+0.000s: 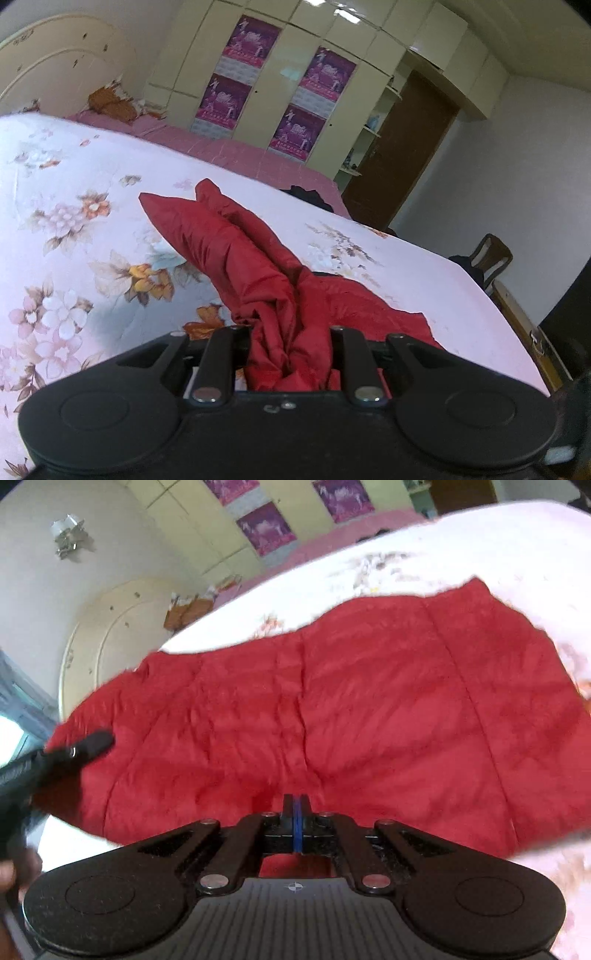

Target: Fold large clothes

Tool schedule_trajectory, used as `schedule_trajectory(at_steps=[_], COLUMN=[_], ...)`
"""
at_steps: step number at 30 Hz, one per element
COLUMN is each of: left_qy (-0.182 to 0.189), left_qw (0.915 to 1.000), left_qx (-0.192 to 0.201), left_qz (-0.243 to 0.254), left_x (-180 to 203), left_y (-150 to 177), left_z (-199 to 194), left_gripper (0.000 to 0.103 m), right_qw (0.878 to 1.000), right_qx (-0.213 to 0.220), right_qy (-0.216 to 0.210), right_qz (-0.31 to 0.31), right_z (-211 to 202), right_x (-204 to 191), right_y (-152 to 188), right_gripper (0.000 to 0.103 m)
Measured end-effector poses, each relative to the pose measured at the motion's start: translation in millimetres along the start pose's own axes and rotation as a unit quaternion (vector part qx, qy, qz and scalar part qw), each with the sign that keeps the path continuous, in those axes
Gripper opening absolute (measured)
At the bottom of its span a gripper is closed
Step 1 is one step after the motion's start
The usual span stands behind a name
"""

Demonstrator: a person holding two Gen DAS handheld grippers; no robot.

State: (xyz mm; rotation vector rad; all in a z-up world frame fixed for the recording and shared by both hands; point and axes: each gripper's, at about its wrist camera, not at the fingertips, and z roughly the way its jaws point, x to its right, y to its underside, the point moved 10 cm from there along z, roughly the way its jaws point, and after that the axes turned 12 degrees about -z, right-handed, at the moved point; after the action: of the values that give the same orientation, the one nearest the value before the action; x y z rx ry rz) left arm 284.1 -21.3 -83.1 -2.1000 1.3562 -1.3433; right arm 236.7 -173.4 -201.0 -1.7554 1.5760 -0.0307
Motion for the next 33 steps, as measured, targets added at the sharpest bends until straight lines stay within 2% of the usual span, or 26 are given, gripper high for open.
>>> schedule_trajectory(at_steps=[2,4,9,13,18,23,28,33], left_qy=[0.004,0.01,-0.004,-0.03,-0.045,-0.053,-0.064,-0.068], left_qw=[0.9999,0.9994,0.9984,0.9971,0.9952,0.9929,0.987,0.9833], left_qx=[-0.004,-0.007,0.008,0.008,-0.006,-0.039,-0.092,-0.118], left_qz=[0.014,0.033,0.057,0.069,0.087,0.099,0.115,0.12], left_x=[16.4,37.8,81.5,110.4,142.4,167.9,180.7,182.5], left_y=[2.8,8.8,20.1,29.4,48.5,76.0,112.7,137.7], left_z=[-1.6,-0.9,7.7,24.4,50.4,81.8,115.4,133.2], left_gripper=[0.018,0.018,0.018,0.018,0.018,0.018,0.019,0.023], right_qw=[0.999,0.998,0.995,0.994,0.994,0.994,0.993,0.993], right_qx=[-0.026,-0.033,-0.049,-0.003,0.041,0.072,0.087,0.089], right_qy=[-0.007,-0.028,-0.082,-0.107,-0.096,-0.077,-0.059,-0.043], right_qz=[0.016,0.034,0.03,0.025,0.029,0.043,0.046,0.059], right_z=[18.3,31.1,31.9,-6.2,-51.5,-87.7,-109.4,-116.8], right_x=[10.9,19.7,30.8,54.9,111.3,153.3,171.0,183.3], right_y=[12.7,24.1,18.0,-5.8,-37.7,-50.4,-63.1,-72.2], right_gripper=[0.0,0.0,0.0,0.0,0.0,0.0,0.0,0.0])
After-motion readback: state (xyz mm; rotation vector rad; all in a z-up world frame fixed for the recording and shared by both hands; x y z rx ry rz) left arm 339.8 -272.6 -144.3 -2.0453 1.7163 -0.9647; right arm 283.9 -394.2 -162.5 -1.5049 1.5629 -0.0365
